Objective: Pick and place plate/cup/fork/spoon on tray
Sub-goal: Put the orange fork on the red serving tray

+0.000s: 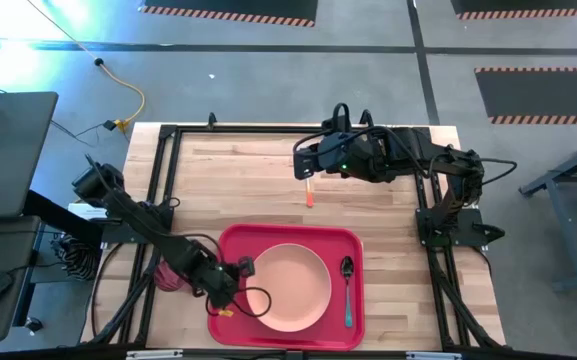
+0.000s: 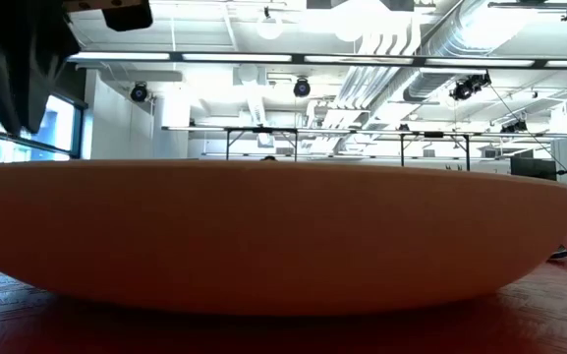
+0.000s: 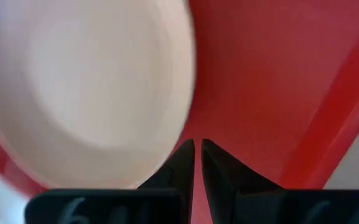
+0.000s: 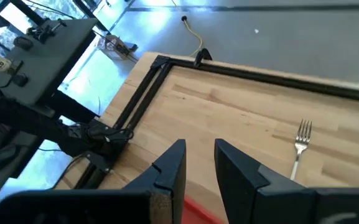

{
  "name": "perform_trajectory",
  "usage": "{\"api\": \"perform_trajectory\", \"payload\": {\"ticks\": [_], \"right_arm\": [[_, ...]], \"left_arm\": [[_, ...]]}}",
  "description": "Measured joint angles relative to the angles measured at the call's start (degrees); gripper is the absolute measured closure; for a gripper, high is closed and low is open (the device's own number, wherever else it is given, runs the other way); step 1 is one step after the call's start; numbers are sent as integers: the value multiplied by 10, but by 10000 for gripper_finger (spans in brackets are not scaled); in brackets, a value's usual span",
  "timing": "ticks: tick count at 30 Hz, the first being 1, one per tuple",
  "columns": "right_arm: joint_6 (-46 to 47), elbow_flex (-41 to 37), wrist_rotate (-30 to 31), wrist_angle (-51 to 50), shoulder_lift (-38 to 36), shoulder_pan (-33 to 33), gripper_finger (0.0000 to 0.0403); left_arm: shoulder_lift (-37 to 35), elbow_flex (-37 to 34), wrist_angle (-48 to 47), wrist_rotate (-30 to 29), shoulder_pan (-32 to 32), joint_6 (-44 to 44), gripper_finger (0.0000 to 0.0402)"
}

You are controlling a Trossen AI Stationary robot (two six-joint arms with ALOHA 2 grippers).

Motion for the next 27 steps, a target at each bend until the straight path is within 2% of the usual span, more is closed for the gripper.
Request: {"api": "perform_trajectory", "payload": {"ticks": [7, 12, 17, 27], "right_arm": [[44, 0, -25, -36, 2, -2, 327], [48, -1, -46, -82, 12, -20, 327], [33, -1, -66, -108, 29, -50, 327], [-60, -1, -145, -115, 67, -121, 320]], "left_arm": [[-63, 0, -70, -95, 1, -163, 383], [-113, 0, -109, -129, 20, -234, 383], [-165, 0, -116, -147, 58, -267, 383], [-240, 0, -118, -167, 154, -269, 383]]}}
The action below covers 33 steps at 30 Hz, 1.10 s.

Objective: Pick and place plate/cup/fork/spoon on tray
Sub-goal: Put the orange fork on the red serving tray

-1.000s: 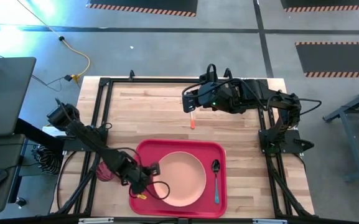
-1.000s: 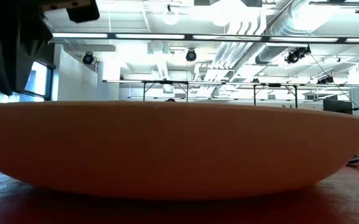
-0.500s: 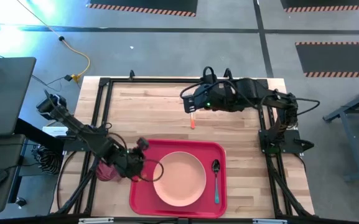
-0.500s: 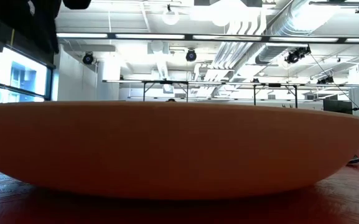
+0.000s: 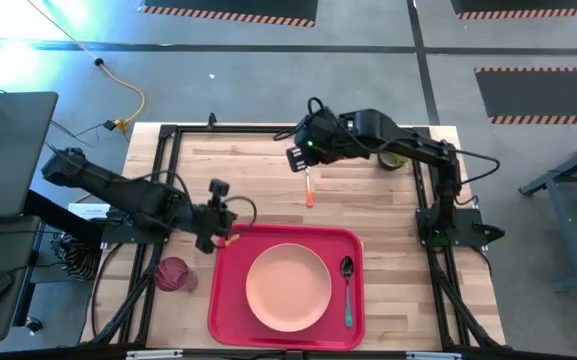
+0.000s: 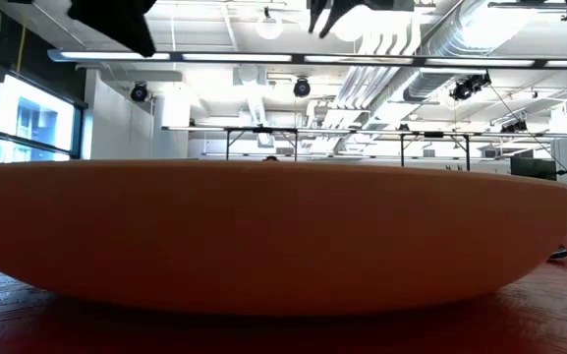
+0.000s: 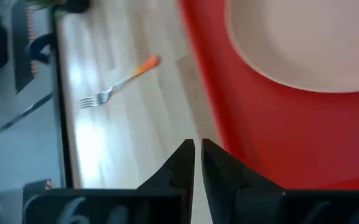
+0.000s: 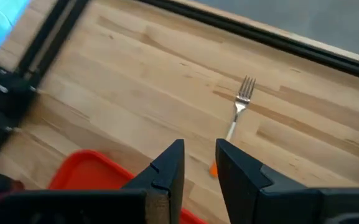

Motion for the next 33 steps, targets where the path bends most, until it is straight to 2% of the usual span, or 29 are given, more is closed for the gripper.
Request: {"api": "perform_trajectory", "payload": {"ticks": [7, 11, 20, 33], "right_arm": [[-52, 0, -67, -5, 33, -56, 268], [-72, 0, -97, -16, 60, -81, 253], [-150, 0, -172, -43, 154, -122, 253], [-182, 0, -181, -23, 249, -158, 254]], "left_arm": [[-29, 0, -6, -26, 56, 5, 383], [-35, 0, -5, -30, 89, 5, 383], [-36, 0, -8, -30, 147, 4, 383], [-36, 0, -8, -28, 184, 4, 383]]}}
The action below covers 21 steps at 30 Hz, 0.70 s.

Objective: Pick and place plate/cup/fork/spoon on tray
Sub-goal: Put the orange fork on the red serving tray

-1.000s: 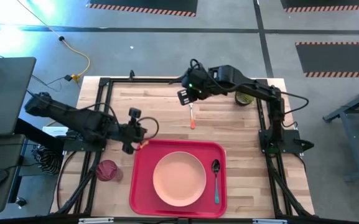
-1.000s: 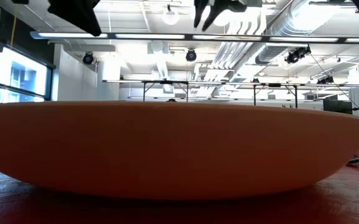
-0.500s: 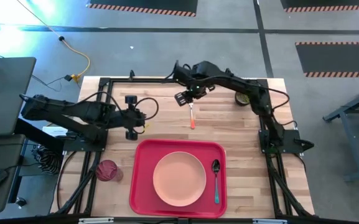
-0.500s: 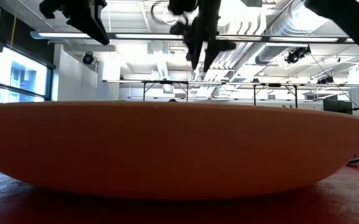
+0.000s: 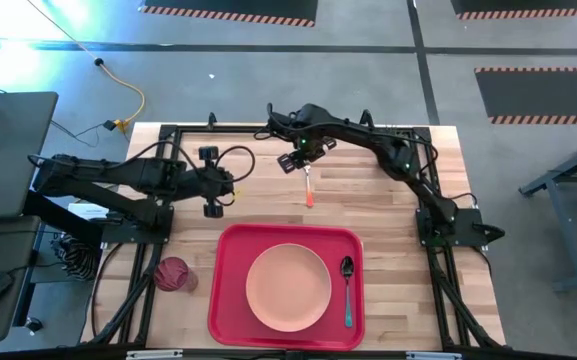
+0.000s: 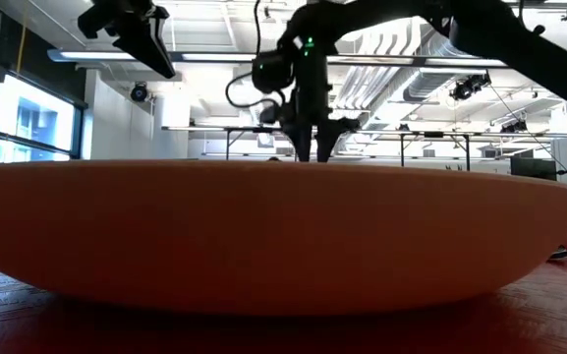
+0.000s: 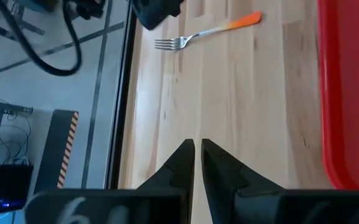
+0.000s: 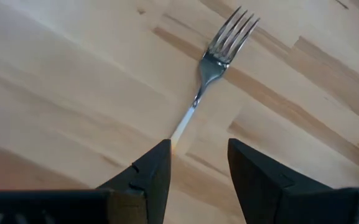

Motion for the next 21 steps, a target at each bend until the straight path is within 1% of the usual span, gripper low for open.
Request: {"api": "perform_trajectory", "payload": {"ticks": [7, 12, 17, 21], "right_arm": [[0, -8, -11, 14, 22, -13, 254], [3, -58, -36, 42, 23, -18, 254], [14, -114, -38, 82, 24, -18, 254], [20, -146, -54, 121, 23, -18, 254]], "left_arm": [[0, 0, 0, 4, 12, -3, 383], [0, 0, 0, 4, 16, -4, 383], [0, 0, 0, 4, 16, -4, 383], [0, 0, 0, 4, 16, -5, 383]]}}
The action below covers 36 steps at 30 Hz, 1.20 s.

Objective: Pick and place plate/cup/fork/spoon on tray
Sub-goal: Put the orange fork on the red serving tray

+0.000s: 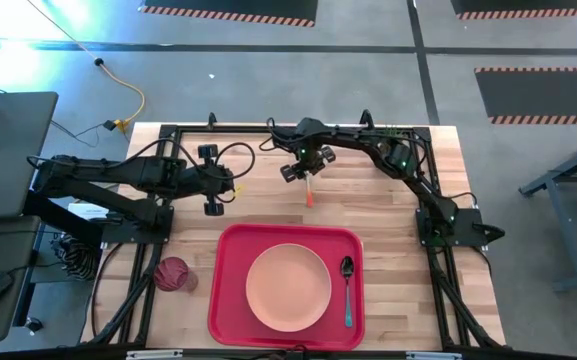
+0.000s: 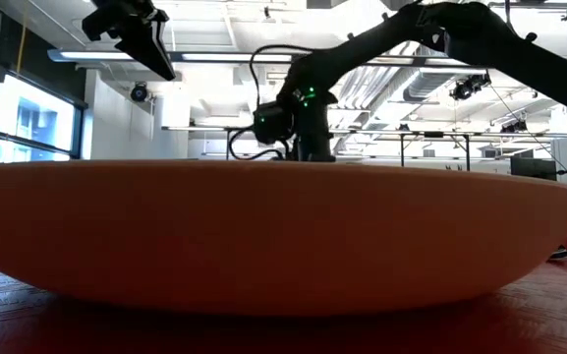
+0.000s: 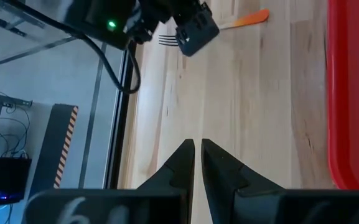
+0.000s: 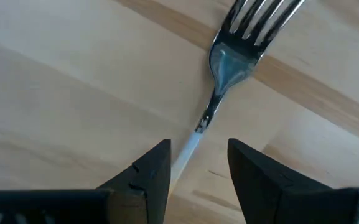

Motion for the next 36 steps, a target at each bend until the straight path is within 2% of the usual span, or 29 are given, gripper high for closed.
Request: {"api": "perform_trajectory", "payload": {"ticks": [11, 21, 30, 36], "right_arm": [[15, -40, 4, 44, -2, 0, 262], [24, -40, -1, 51, -2, 0, 392], [25, -17, 2, 21, 0, 6, 399], [57, 21, 30, -6, -24, 31, 400]], "left_arm": [[0, 0, 0, 0, 0, -1, 383], [0, 0, 0, 0, 0, -1, 383], [0, 0, -1, 0, 0, -1, 383], [0, 0, -8, 0, 0, -6, 383]]}}
